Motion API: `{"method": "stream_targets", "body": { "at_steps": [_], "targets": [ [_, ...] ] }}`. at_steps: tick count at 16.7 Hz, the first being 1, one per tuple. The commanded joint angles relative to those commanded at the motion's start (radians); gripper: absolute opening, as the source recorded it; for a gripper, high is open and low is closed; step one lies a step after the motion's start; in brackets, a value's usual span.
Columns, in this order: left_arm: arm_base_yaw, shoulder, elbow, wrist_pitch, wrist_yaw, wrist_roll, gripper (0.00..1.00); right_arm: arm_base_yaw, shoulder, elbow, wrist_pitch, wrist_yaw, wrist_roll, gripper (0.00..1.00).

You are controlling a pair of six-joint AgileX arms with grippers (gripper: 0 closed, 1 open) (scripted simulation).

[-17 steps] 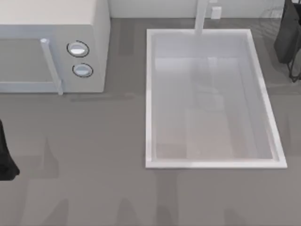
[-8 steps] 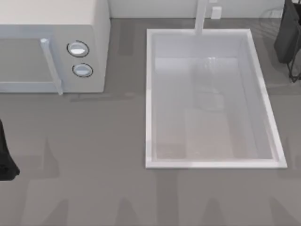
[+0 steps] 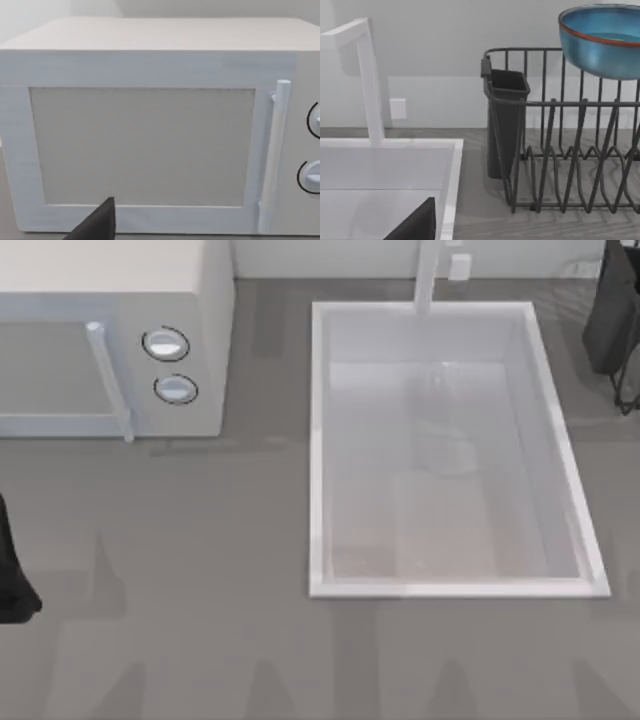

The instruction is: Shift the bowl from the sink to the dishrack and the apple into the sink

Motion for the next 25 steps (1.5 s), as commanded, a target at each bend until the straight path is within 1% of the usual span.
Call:
{"method": "stream_targets", "body": {
  "at_steps": [18, 21, 25],
  "targets": [
    [0.0, 0.0, 0.0, 0.0, 0.0, 0.0, 1.0, -0.003, 0.011, 0.011, -0.008, -0.001, -0.003, 1.0],
    [0.0, 0.0, 0.0, 0.0, 0.0, 0.0, 1.0, -0.026, 0.106, 0.1, -0.079, -0.006, -0.025, 1.0],
    [0.0, 0.0, 0.0, 0.0, 0.0, 0.0, 1.0, -0.089, 0.378, 0.315, -0.257, -0.011, -0.082, 1.0]
  ]
}}
